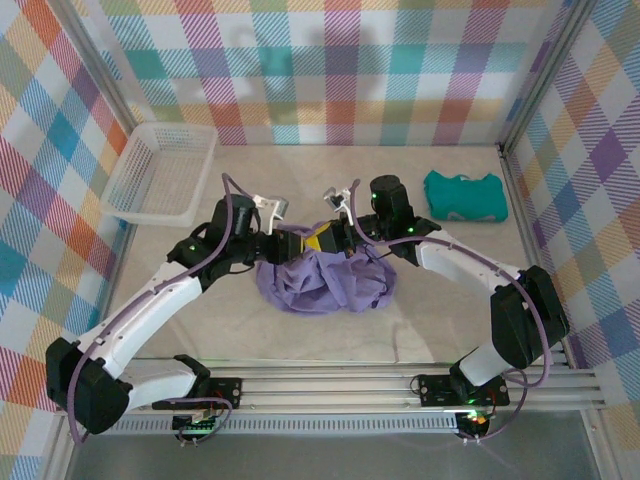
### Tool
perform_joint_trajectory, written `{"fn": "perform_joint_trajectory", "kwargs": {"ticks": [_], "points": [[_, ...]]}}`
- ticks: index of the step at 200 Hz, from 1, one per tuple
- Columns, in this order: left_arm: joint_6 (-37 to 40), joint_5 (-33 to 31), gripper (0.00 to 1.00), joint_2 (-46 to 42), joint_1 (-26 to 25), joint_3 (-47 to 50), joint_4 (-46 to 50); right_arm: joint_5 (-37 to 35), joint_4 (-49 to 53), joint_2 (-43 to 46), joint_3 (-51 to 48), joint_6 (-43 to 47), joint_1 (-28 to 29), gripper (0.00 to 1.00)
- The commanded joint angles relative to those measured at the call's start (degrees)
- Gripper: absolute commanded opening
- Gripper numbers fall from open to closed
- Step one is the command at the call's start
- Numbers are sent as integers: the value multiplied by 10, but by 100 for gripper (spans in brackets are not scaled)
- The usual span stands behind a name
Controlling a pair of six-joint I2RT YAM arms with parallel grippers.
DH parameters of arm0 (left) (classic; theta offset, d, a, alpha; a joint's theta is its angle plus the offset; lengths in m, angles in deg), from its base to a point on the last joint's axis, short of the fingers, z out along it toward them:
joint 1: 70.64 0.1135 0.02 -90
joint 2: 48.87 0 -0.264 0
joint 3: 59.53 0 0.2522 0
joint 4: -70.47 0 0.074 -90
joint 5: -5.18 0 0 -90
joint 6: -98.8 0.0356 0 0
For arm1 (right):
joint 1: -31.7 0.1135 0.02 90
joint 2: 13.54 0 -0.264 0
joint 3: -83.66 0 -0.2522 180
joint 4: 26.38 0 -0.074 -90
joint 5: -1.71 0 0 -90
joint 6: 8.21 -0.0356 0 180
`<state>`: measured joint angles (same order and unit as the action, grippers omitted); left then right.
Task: Fold the inside-out t-shirt
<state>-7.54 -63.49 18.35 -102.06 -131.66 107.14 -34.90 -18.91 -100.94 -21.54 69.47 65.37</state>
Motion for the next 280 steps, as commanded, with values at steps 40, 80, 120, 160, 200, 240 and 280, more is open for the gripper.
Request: {"fn": "perform_joint_trajectory", "kwargs": {"ticks": [40,80,120,160,200,240,280], "points": [[-121,57,0,-3,-2,-70,27,-458,158,87,-13,23,4,26],[-169,75,0,-8,0,-78,43,-457,116,155,-76,69,77,46],[-179,70,0,-16,0,-93,54,-386,-3,144,-120,46,127,69],[-157,45,0,-33,4,-106,87,-421,-33,88,-96,45,124,33],[-168,43,0,-41,53,-102,85,-245,-58,140,-147,98,70,0],[-144,2,0,-25,85,-102,106,24,-132,155,-176,67,-20,0],[-98,-26,1,-7,79,-89,111,95,-119,127,-136,71,-28,0]]}}
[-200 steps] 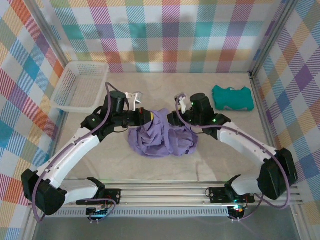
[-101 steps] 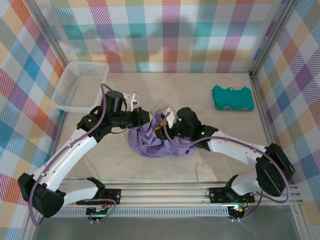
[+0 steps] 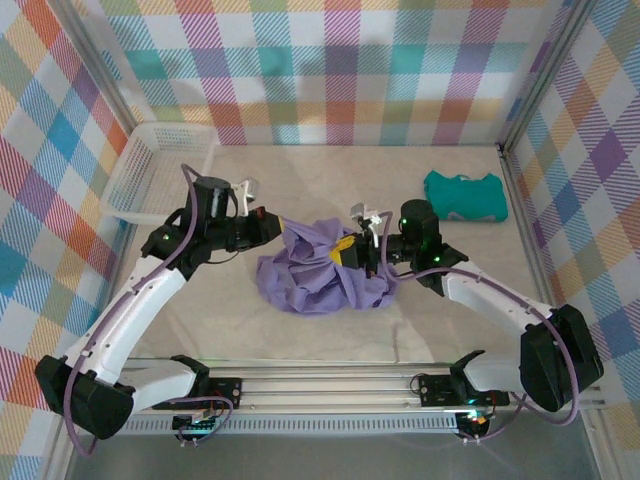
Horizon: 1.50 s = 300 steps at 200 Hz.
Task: Fold the inside-out t-shirt
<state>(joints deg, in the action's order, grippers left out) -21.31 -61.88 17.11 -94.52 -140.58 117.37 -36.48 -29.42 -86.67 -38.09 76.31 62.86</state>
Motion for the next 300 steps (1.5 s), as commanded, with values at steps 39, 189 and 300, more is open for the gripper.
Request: {"fn": "perform_joint_trajectory", "kwargs": {"ticks": [39,189,300], "points": [[79,-50,38,-10,-29,34,4,105,6,-41,64,-2,-5,0],[149,-44,49,66,-86,34,-50,139,132,-49,122,72,-23,0],[-14,241,0,-86,40,64,-143,-120,177,29,49,106,-44,0]]}}
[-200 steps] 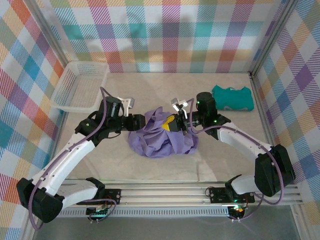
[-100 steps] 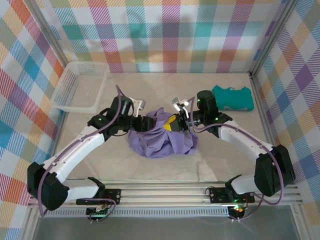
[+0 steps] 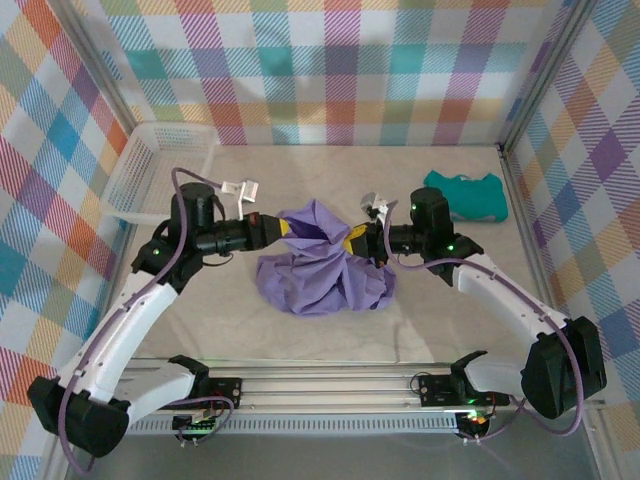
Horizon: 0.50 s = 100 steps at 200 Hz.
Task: Fold the inside-out t-shirt
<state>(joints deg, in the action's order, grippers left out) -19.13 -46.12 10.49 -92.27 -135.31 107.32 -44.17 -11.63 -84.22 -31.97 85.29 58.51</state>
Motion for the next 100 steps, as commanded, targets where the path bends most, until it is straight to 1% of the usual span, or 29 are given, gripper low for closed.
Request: {"fn": "perform_joint_trajectory", "kwargs": {"ticks": [1,13,23,31,41,49,54,63,77,88,100], "points": [[-37,85,0,-21,18,13,-45,-43,-1,3,-13,15,-1,0],[-50,96,0,-23,19,22,-66,-52,-8,-2,-16,4,1,0],[-58,105,0,-19,19,28,-94,-53,-8,-5,-17,-1,4,4],[-57,107,0,-16,19,29,-96,-55,-8,-7,-17,-3,8,8],[-57,109,0,-13,19,30,-97,-73,-6,-8,-16,-10,13,17],[-58,108,0,-12,19,28,-95,-111,10,-10,-9,-25,16,25],[-57,109,0,-12,19,28,-95,-149,26,-12,0,-39,17,29],[-58,106,0,-11,19,24,-90,-218,78,-16,21,-63,17,33],[-58,97,0,-10,18,20,-79,-287,139,-10,41,-74,22,41],[-56,92,0,-7,18,15,-77,-311,146,14,35,-64,33,45],[-55,90,0,-4,18,15,-76,-314,130,47,20,-42,52,47]]}}
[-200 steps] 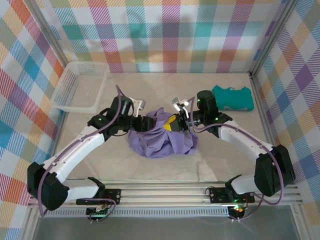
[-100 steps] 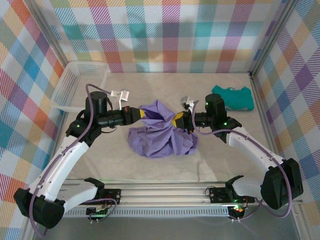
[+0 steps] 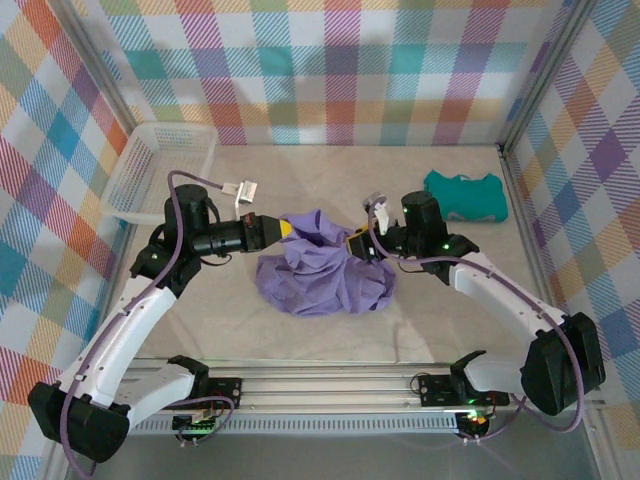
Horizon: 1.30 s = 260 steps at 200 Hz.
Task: Fold the inside-out t-shirt
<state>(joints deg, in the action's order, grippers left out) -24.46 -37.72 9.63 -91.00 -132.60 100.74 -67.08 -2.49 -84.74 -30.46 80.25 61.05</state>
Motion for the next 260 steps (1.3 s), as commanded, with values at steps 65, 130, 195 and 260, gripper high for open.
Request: {"fn": "perform_joint_trajectory", "kwargs": {"ticks": [65,130,195,260], "points": [[12,-3,0,8,0,-17,22,-80,-20,24,50,91,121,54],[32,-11,0,11,-1,-20,45,-120,-35,-51,102,112,142,36],[54,-48,0,18,-1,-23,78,-87,-12,-18,89,116,128,0],[58,-44,0,20,-2,-24,80,-62,8,-29,101,157,127,38]]}}
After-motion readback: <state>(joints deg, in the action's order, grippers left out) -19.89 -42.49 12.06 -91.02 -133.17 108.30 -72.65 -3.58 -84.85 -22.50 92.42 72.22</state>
